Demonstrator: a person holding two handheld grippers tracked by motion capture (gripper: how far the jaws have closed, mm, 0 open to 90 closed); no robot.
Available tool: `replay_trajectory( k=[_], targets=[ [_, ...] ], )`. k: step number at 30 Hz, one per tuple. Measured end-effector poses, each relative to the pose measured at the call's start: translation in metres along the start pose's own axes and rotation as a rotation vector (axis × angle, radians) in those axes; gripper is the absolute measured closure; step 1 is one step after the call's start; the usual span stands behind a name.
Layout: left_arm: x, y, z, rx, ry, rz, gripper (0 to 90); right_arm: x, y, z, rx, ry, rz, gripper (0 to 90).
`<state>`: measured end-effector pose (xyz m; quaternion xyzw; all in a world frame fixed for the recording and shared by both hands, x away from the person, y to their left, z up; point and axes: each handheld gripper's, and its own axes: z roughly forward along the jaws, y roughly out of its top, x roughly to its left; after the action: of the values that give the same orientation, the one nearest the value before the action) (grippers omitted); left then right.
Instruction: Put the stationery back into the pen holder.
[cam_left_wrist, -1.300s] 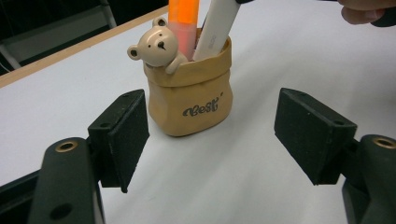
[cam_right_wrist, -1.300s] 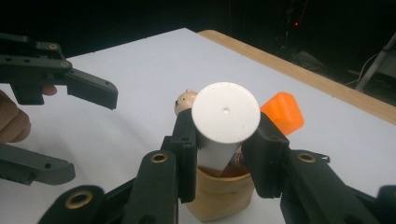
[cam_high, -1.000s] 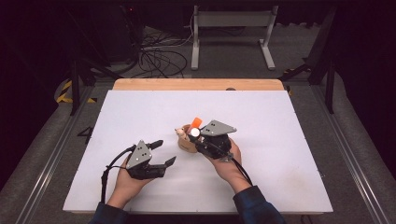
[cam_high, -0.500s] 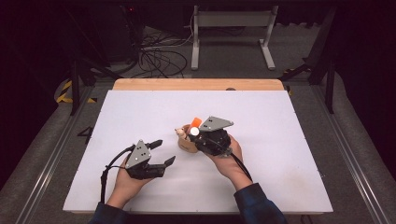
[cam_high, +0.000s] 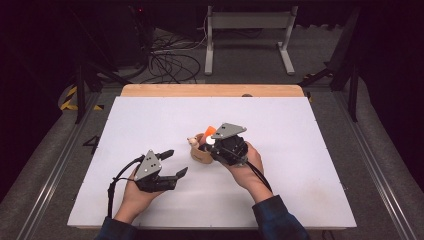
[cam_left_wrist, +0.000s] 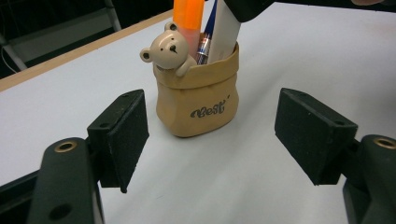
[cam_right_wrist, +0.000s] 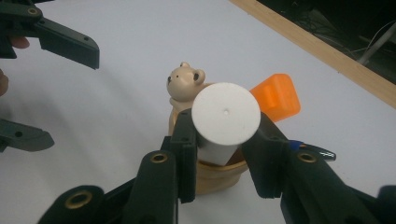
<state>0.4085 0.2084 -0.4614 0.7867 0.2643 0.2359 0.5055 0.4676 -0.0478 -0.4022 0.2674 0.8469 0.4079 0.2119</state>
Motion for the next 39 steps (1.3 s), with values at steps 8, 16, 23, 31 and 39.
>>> replay_trajectory(
  k=[8, 16, 23, 31, 39],
  targets=[
    [0.002, 0.0, -0.001, -0.003, 0.007, -0.002, 26.4, 0.002, -0.004, 0.009, -0.007, -0.008, -0.018, 67.0],
    [0.002, 0.0, -0.002, -0.004, 0.004, -0.012, 26.4, 0.002, -0.011, 0.021, -0.016, -0.014, -0.027, 66.9],
    [0.003, -0.001, -0.003, -0.004, 0.008, -0.012, 26.4, -0.002, -0.016, 0.029, -0.01, -0.013, -0.006, 66.8],
    [0.003, -0.001, -0.003, -0.001, 0.011, -0.009, 26.3, -0.006, -0.018, 0.035, -0.022, -0.005, 0.025, 66.5],
    [0.005, -0.001, -0.004, -0.007, 0.018, -0.011, 26.3, -0.01, -0.019, 0.038, -0.041, -0.005, 0.057, 66.5]
  ],
)
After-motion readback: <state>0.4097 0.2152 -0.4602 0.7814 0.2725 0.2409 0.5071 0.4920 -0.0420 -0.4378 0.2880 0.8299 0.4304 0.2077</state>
